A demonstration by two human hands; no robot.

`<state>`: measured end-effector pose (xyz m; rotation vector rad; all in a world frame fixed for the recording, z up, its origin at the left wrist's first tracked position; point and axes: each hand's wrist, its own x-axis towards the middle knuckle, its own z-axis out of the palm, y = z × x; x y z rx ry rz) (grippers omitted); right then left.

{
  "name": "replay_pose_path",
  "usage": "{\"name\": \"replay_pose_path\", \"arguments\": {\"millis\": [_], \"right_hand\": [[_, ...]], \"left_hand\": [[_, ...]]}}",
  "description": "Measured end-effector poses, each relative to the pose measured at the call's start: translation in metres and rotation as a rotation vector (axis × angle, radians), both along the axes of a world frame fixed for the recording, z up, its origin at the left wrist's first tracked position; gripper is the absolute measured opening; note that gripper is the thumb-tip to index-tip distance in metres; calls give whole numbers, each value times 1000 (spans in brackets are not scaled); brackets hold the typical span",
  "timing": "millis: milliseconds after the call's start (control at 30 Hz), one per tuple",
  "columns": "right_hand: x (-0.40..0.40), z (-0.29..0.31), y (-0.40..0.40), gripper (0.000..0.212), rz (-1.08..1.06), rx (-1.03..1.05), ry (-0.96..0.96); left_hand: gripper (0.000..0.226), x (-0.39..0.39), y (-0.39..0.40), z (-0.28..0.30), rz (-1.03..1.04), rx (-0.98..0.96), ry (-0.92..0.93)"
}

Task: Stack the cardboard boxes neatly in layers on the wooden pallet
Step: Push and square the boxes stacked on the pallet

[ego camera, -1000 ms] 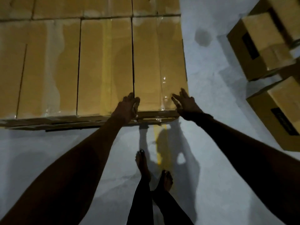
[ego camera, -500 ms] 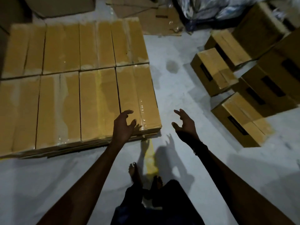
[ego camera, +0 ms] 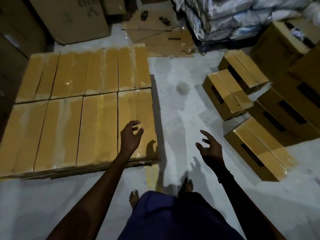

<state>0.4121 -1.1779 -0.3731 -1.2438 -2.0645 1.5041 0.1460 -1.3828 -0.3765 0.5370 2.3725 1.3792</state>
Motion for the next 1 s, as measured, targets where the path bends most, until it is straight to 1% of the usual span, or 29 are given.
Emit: {"name": "replay_pose_path", "arguments": {"millis": [167, 233, 300, 467, 633, 733, 900, 1000], "right_hand": [[-20, 14, 91, 53, 156, 36, 58], [-38, 22, 124, 54, 240, 96, 88], [-64, 27, 157, 55, 321, 148, 89], [-138, 26, 220, 56, 503, 192, 93], [-219, 13, 276, 58, 726, 259, 93], [-262, 6, 305, 60, 790, 266, 73], [-327, -5, 352, 61, 984, 344, 22], [-367, -8, 371, 62, 1099, 353, -14]], "left_hand": [[27, 5, 69, 10, 142, 37, -1], [27, 6, 90, 14, 190, 54, 7], [27, 3, 109, 16, 239, 63, 22], [25, -18, 142, 9, 371, 70, 50], [24, -52, 176, -16, 484, 50, 69], [25, -70, 197, -29, 553, 19, 56], [27, -94, 228, -37, 649, -17, 37], [28, -98, 242, -40, 700, -47, 12]]}}
